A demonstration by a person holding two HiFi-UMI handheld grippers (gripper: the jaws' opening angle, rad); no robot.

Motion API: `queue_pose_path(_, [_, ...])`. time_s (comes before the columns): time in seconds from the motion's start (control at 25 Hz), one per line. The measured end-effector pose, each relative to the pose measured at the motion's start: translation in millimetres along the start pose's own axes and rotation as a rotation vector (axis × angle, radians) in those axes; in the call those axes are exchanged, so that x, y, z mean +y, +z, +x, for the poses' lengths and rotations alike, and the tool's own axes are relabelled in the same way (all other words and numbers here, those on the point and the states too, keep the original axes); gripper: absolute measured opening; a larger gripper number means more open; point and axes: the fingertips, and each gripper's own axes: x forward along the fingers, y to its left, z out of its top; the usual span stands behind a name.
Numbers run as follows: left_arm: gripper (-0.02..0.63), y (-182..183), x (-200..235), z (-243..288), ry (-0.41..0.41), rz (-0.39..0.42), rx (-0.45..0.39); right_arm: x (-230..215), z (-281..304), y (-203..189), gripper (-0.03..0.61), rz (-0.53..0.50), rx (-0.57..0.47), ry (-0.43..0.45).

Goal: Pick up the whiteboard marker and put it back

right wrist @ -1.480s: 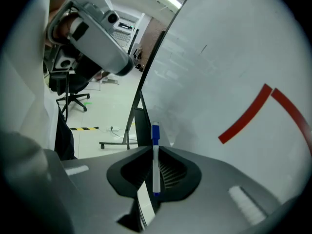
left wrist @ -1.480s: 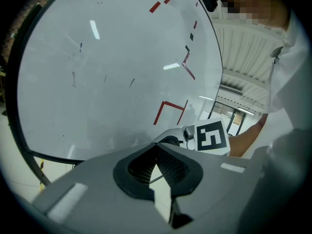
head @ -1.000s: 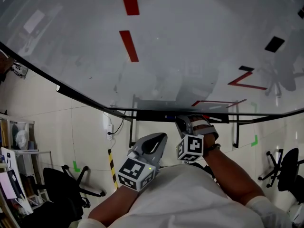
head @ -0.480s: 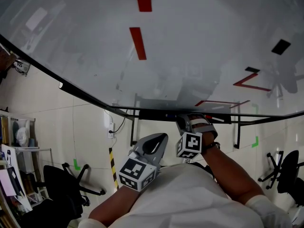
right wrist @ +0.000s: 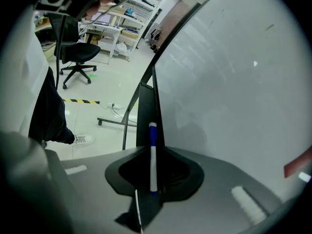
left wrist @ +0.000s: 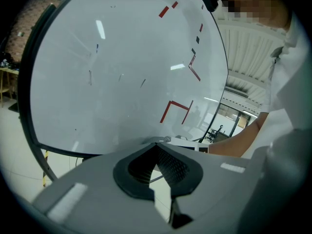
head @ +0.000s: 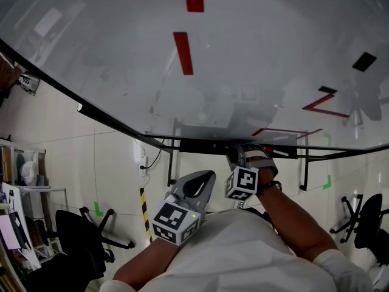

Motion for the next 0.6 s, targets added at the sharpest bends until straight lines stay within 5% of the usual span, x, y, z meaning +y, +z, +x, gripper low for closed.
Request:
queue_pose_path(0.48, [0.017,1.0,-1.8,1.5,-0.007,0.003,-0.004,-1.1,-15.7,-0.5,0.069,0.03,-0.015,0.0])
queue_pose_path(0.6, [0.017,0.6,-5.6,3.7,-0.015,0.009,-0.001,-3.7,-22.7,-2.1,0.002,0.064,-0.046,-0.009])
